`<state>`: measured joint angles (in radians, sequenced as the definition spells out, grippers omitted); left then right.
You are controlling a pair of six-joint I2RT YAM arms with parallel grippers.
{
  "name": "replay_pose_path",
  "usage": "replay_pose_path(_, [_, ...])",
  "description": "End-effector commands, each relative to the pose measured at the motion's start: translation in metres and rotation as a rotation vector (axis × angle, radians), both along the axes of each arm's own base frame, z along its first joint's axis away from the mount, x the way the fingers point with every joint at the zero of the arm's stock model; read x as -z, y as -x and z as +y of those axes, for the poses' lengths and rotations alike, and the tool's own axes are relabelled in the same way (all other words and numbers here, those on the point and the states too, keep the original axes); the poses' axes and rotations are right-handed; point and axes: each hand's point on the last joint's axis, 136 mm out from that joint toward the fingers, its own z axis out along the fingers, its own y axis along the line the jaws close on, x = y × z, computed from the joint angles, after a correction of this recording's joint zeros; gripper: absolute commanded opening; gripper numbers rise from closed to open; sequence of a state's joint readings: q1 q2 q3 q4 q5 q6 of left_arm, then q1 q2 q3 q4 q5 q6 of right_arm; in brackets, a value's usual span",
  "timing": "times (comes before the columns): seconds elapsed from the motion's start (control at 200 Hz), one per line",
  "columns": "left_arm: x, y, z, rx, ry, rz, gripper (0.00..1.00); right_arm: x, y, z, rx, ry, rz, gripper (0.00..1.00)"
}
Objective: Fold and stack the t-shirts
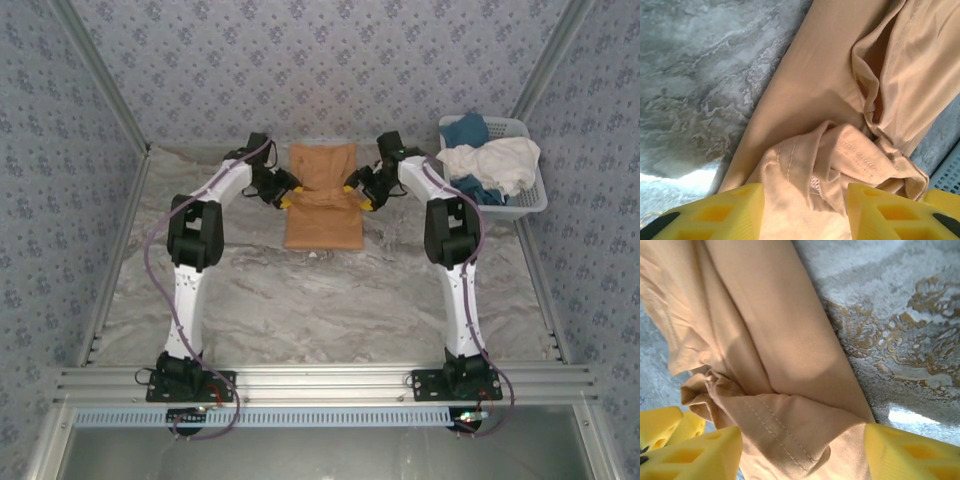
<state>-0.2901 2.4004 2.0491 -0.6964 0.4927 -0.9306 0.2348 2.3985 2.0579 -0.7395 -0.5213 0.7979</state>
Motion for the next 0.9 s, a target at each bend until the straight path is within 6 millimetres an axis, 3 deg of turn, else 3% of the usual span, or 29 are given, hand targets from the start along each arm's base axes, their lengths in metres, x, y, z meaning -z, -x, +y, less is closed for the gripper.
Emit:
replay_pose_path(0.0, [-0.042, 0.017, 0.016, 0.005, -0.073, -0.07, 0.47, -0.049, -0.007, -0.006, -0.037, 0.0, -0.133, 0.71])
replay_pose_path(0.075, [-0.036, 0.044, 0.029, -0.027, -0.1, -0.05, 0.46, -0.054, 0.008, -0.015, -0.045, 0.036, -0.14, 0.71])
replay_pose_path(0.16, [-0.032, 0.069, 0.027, -0.047, -0.05, -0.043, 0.35, -0.053, 0.027, -0.022, -0.028, 0.05, -0.151, 0.69])
replay_pose_path(0.305, [-0.02, 0.104, 0.013, -0.025, 0.016, 0.002, 0.2, -0.044, 0.06, -0.015, 0.001, 0.0, -0.145, 0.51])
replay_pose_path(0.425, [-0.005, 0.136, 0.005, 0.034, -0.012, 0.076, 0.23, -0.026, 0.1, -0.001, -0.05, 0.013, -0.064, 0.46])
replay_pose_path(0.52, [0.015, 0.161, 0.016, 0.013, -0.061, 0.166, 0.32, -0.009, 0.128, 0.001, -0.036, 0.006, 0.005, 0.52])
replay_pose_path(0.67, [0.023, 0.167, 0.019, -0.046, -0.041, 0.187, 0.44, 0.008, 0.152, 0.002, 0.007, -0.027, 0.08, 0.57])
replay_pose_path(0.894, [0.028, 0.153, 0.011, -0.075, -0.016, 0.173, 0.47, 0.018, 0.148, 0.006, 0.033, -0.06, 0.107, 0.57])
